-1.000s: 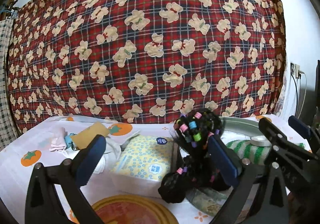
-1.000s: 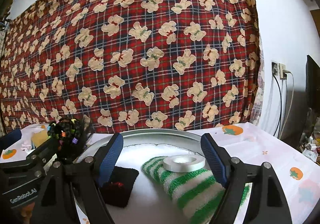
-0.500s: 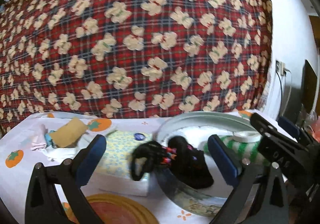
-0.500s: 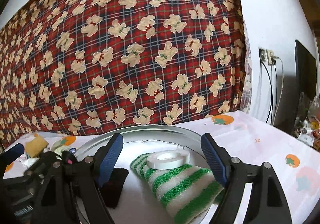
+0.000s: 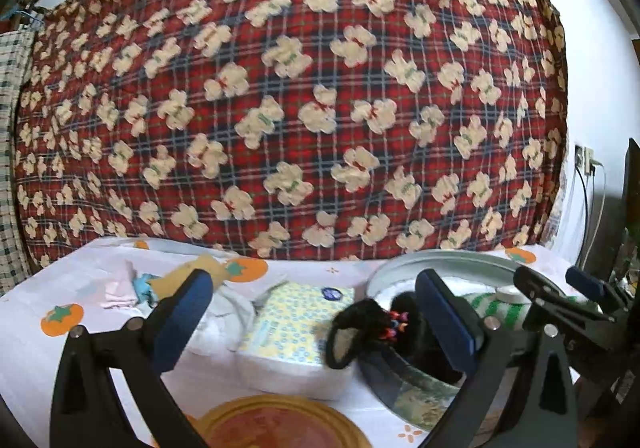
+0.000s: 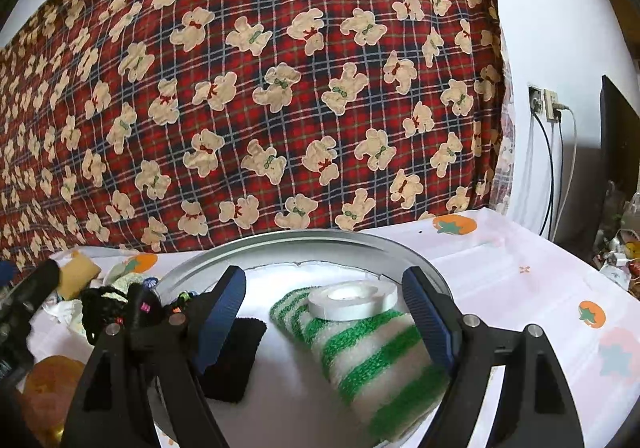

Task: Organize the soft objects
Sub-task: 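Withdraw both tools from the tin toward the remaining soft items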

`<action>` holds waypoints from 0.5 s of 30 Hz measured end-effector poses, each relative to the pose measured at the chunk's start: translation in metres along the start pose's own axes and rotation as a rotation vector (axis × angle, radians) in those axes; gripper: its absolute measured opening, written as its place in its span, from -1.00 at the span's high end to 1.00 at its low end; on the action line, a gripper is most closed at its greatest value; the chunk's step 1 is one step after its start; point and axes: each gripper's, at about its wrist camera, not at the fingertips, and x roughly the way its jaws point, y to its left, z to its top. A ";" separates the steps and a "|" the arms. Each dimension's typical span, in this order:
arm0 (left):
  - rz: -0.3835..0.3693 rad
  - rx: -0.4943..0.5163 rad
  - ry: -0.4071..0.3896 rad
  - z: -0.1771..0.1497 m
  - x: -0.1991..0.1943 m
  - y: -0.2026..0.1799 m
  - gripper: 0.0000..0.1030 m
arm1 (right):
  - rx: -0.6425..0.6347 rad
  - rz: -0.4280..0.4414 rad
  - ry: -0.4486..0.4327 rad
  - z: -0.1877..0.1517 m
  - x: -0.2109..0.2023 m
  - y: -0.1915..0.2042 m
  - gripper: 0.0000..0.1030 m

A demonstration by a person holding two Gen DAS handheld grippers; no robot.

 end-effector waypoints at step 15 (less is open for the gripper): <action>0.089 -0.033 -0.045 0.000 -0.014 0.063 -0.99 | -0.017 -0.002 0.004 -0.010 -0.019 0.043 -0.60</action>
